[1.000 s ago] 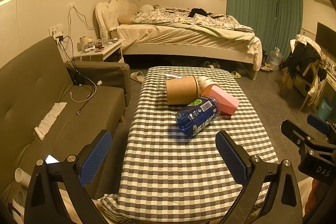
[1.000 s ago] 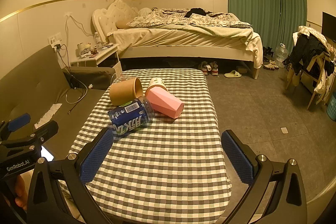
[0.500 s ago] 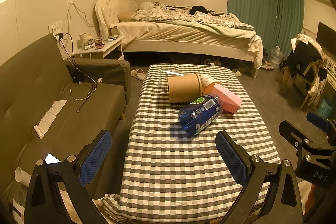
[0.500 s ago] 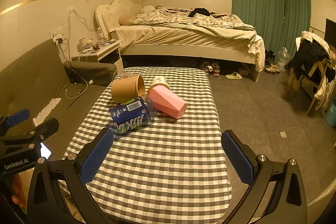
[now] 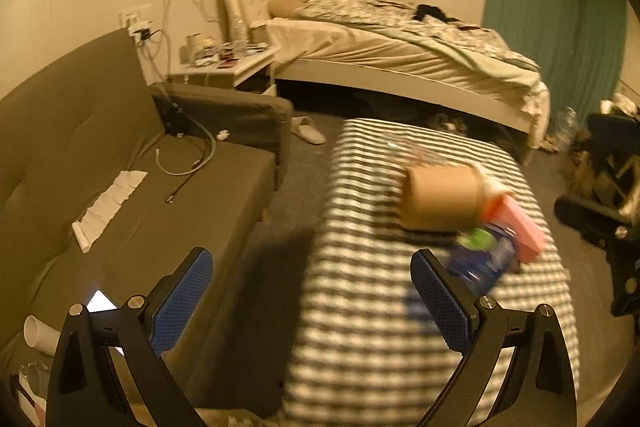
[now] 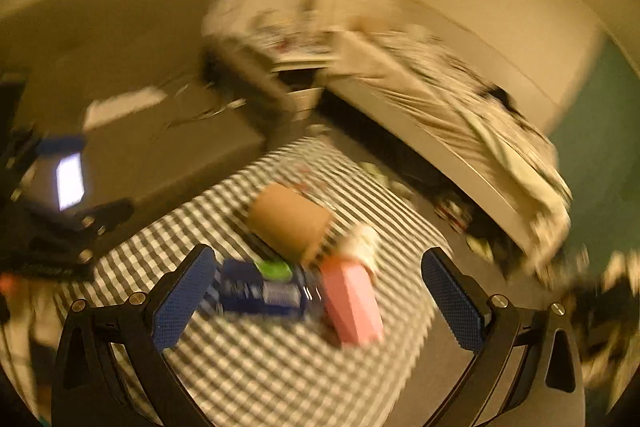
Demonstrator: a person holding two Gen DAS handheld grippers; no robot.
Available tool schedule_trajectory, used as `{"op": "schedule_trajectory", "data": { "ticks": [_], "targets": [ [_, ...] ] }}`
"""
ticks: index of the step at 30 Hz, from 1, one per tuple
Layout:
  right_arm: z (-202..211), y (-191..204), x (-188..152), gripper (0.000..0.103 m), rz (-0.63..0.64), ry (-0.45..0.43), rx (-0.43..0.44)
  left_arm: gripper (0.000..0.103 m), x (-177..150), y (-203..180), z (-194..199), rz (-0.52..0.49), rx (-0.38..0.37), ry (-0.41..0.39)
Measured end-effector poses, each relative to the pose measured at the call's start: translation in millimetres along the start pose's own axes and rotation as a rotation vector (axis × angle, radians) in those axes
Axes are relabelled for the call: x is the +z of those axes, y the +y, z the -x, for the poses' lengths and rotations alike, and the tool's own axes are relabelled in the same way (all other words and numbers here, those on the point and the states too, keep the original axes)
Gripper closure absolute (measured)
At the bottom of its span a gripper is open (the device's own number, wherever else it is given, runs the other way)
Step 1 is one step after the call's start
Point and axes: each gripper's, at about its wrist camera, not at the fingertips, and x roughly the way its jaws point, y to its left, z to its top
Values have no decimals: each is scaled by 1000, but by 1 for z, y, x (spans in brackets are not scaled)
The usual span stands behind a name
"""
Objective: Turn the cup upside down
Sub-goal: 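Reach the right tool to the brown paper cup and grasp its body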
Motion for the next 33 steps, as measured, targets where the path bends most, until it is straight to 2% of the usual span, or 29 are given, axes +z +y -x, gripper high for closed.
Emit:
{"op": "schedule_trajectory", "data": {
  "ticks": [3,5,11,16,19,24,28,33],
  "targets": [
    [-50,10,28,0,150,68,62,1,6,19,-22,19,42,19],
    [-93,17,38,0,250,153,95,1,5,29,-32,32,59,32],
    [-179,37,32,9,483,359,123,1,-7,53,-67,59,83,125],
    [-200,46,22,10,591,431,179,1,-7,59,-73,69,80,140],
    [-208,50,18,17,609,460,188,1,-9,63,-73,68,90,145],
    [-222,62,12,18,684,482,102,1,-12,72,-71,83,92,150],
    [-229,64,13,18,683,489,78,1,-13,73,-69,91,87,150],
    [-215,64,23,19,655,459,57,1,-11,70,-61,91,81,128]
  ]
}}
